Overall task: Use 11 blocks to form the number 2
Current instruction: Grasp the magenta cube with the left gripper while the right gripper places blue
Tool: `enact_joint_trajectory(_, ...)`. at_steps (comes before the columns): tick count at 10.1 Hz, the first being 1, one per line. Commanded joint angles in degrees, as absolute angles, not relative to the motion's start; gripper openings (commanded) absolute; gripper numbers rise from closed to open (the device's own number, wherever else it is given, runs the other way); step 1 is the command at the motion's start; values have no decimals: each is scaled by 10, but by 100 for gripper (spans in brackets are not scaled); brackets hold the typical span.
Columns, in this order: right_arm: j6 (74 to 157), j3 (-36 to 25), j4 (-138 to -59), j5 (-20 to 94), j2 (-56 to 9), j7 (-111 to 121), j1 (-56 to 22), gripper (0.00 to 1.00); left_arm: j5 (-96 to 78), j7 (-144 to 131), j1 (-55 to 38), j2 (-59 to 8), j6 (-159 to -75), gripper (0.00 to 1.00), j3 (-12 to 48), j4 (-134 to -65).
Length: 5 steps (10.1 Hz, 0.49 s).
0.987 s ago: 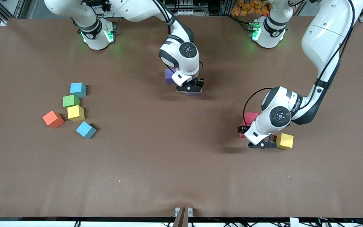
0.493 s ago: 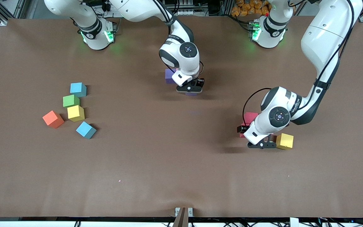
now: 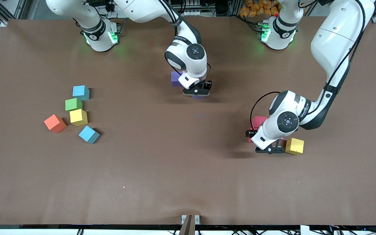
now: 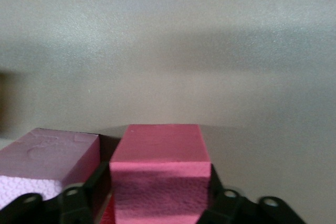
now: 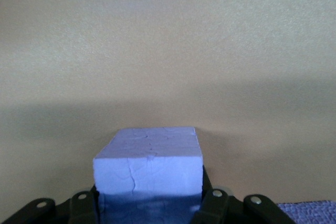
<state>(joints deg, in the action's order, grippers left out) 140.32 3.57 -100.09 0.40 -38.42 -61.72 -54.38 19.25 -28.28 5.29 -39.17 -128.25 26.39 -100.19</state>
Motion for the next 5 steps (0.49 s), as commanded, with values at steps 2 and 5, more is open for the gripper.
enact_joint_trajectory(2,1397,30,-986,-6,-388,-625,-552,100,191,-288,53,-396,-1281,47,265,-991)
enact_joint_trajectory(5,1392,30,-989,-5,-360,-624,-546,100,191,-321,46,-389,-1279,32,267,-976)
